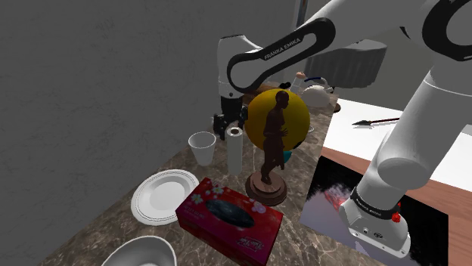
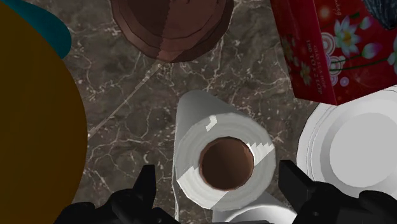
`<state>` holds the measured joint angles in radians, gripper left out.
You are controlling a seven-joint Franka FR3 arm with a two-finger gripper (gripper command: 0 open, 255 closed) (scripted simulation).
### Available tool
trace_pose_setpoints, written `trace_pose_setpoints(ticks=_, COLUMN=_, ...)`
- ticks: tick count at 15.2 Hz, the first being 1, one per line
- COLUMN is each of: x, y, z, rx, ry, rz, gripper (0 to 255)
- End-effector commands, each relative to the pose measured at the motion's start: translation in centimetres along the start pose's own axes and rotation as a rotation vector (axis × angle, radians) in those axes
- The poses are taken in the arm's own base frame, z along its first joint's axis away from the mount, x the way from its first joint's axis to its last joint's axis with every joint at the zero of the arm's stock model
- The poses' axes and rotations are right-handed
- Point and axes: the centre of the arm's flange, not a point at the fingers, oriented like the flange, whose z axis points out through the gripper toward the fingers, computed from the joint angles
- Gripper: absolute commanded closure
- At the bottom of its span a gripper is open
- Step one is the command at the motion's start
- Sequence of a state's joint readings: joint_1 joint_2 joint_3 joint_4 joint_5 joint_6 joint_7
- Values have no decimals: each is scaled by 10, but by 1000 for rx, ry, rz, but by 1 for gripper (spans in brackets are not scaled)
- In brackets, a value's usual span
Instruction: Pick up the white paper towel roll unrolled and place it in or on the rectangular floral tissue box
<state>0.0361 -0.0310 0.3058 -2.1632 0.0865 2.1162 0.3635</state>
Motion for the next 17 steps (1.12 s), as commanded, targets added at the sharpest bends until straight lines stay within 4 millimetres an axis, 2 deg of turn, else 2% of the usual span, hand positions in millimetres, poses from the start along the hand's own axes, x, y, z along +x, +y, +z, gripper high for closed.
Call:
trace_pose_setpoints(ticks=1, x=0, y=0, z=4, rx=0, ry=0, rz=0, gripper=0)
trace_pose_setpoints(ticks=7, x=0, y=0, z=4, rx=0, ry=0, rz=0, gripper=0)
trace_pose_setpoints(ticks=8, x=0, y=0, z=4, rx=0, ry=0, rz=0, gripper=255)
trace_pose_setpoints(ticks=17, x=0, y=0, z=4, rx=0, ry=0, rz=0, gripper=255)
